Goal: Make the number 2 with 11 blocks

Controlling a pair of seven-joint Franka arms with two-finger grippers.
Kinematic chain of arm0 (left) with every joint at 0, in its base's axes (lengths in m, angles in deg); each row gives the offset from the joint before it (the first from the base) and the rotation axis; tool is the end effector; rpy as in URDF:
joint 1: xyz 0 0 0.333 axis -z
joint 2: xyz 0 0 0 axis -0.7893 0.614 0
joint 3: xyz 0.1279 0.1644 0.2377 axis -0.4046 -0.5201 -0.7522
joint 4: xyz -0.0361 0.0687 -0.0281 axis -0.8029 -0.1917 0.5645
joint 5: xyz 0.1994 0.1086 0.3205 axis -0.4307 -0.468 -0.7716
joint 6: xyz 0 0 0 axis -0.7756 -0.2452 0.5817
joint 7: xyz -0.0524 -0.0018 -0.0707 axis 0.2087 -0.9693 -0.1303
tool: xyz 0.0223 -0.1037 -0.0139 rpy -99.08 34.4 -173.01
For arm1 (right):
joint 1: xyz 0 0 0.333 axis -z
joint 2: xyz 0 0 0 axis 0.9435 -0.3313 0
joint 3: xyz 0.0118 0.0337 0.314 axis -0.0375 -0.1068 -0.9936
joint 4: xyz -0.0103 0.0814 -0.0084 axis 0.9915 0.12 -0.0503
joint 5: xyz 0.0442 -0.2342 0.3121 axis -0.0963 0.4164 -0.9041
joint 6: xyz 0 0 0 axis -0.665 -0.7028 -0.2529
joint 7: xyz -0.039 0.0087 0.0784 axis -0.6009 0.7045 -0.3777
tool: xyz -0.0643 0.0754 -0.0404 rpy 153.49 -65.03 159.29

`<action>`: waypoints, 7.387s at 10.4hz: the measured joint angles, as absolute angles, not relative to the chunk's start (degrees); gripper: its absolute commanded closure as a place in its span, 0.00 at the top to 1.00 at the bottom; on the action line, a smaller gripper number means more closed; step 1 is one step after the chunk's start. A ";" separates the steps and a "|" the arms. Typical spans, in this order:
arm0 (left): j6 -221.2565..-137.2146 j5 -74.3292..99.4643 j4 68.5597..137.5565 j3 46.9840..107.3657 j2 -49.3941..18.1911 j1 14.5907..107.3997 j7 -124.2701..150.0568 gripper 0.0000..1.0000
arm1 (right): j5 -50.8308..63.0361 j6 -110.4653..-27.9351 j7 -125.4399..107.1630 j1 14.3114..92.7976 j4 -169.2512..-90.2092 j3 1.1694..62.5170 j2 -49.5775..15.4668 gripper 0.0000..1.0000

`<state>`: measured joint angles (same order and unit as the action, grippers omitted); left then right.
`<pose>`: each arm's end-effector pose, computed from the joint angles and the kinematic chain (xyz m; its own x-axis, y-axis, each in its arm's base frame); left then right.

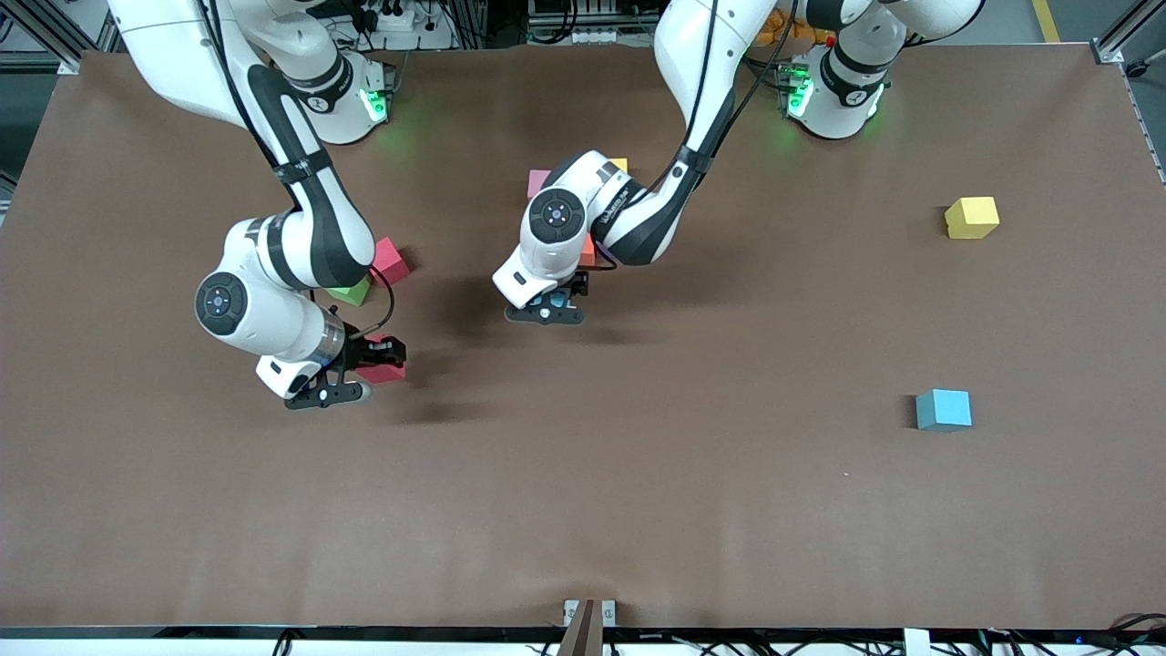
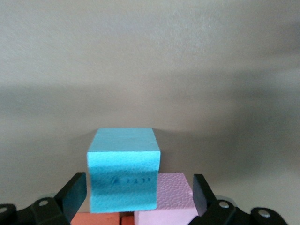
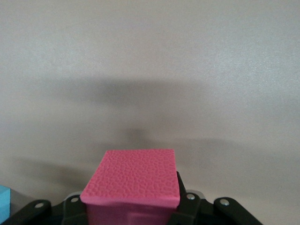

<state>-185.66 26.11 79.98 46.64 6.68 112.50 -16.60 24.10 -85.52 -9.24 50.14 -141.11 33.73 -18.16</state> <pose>0.4560 -0.5859 0.2362 0.9919 -0.0714 -0.1052 -0.0572 -0.9896 0.1321 0.6016 0.1516 0.2647 0.9930 0.1076 -0.0489 0.0968 -0.9779 -0.1855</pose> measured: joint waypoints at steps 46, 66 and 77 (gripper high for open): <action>-176.24 1.31 108.97 46.12 -27.59 66.46 18.45 1.00 | 34.26 -82.54 -47.13 21.01 -121.49 29.42 -36.43 0.00; -177.63 1.31 109.48 46.15 -26.23 65.09 21.75 1.00 | 36.50 -78.28 -45.92 22.53 -121.05 31.07 -34.18 1.00; -190.71 3.97 106.61 46.27 -14.33 58.74 23.59 1.00 | 41.91 -47.98 -5.12 45.48 -119.93 30.76 -9.85 1.00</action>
<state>-190.71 3.97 106.61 46.27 -14.33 58.74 23.59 41.91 -47.98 -5.12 45.48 -119.93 30.76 -9.85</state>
